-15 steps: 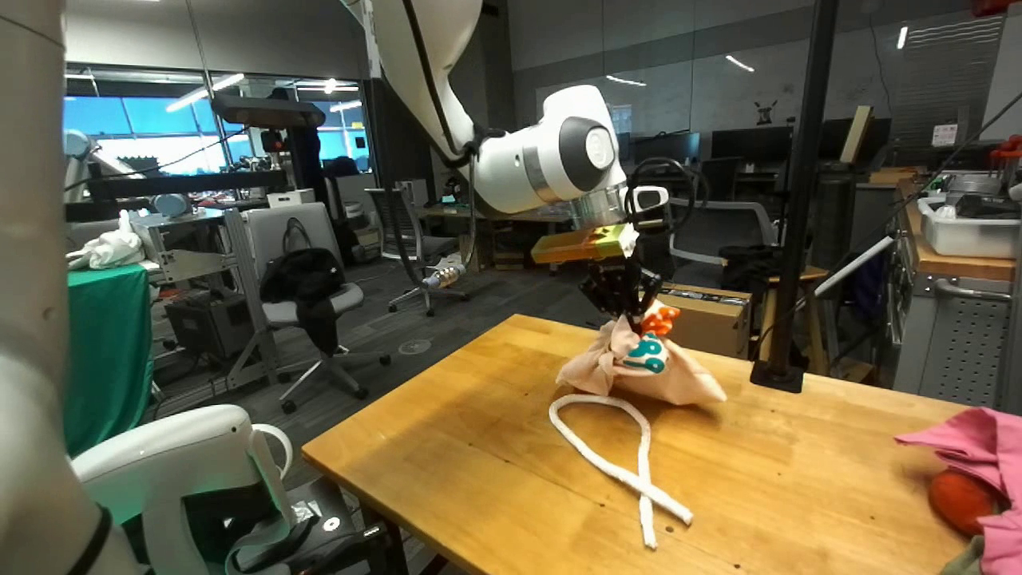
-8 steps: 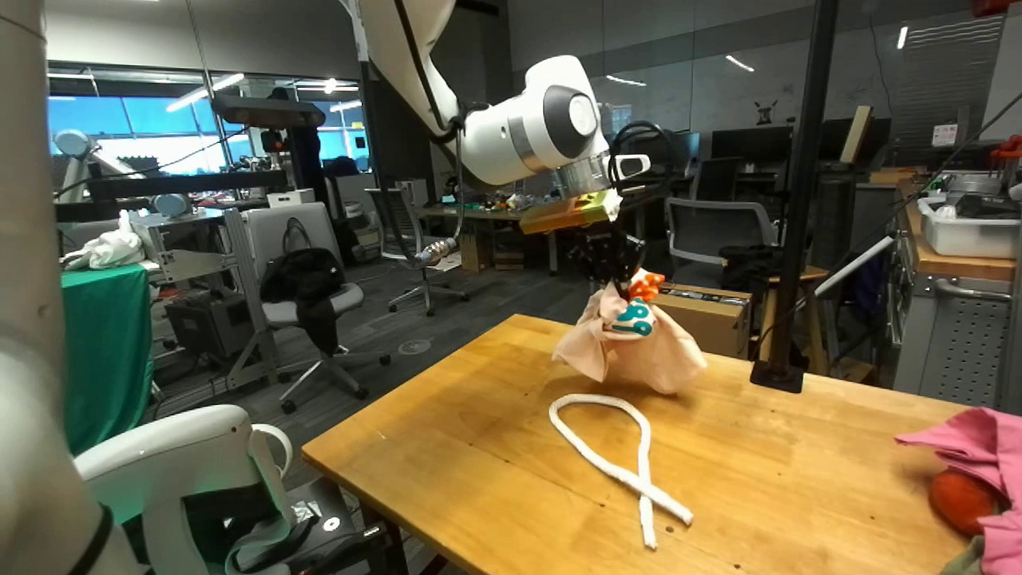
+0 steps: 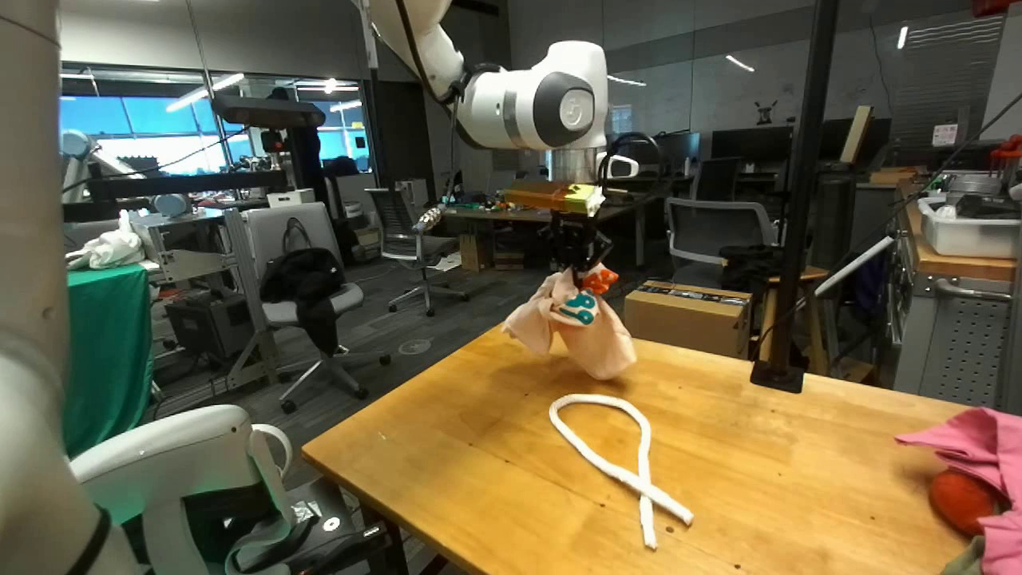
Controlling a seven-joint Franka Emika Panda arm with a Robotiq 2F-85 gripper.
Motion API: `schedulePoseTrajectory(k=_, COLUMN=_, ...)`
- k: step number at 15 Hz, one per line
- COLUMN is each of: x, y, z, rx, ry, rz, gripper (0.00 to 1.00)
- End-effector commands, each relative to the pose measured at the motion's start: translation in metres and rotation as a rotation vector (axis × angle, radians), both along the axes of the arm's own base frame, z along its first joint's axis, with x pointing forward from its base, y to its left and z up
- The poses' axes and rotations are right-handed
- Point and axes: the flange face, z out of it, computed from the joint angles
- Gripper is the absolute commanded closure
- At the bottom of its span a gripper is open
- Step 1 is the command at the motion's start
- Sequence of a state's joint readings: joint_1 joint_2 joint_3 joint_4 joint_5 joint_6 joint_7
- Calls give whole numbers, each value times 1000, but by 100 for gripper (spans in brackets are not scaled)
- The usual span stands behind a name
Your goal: Move the pink shirt to the left then move the peach colored shirts to the right then move the turnip plushie to the left
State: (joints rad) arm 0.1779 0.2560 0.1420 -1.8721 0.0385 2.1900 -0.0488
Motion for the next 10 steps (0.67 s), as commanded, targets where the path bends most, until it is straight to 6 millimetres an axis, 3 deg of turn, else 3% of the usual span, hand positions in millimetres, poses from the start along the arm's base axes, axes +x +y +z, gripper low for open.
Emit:
schedulePoseTrajectory(k=1, x=14, y=5, z=6, rx=151, ry=101, rz=66, gripper=93)
schedulePoseTrajectory(k=6, x=21, y=9, z=-14, rx=235, ry=233, rz=71, gripper=93)
schedulePoseTrajectory(k=10, x=25, y=20, z=-30, rx=261, ry=199, rz=29, gripper=92)
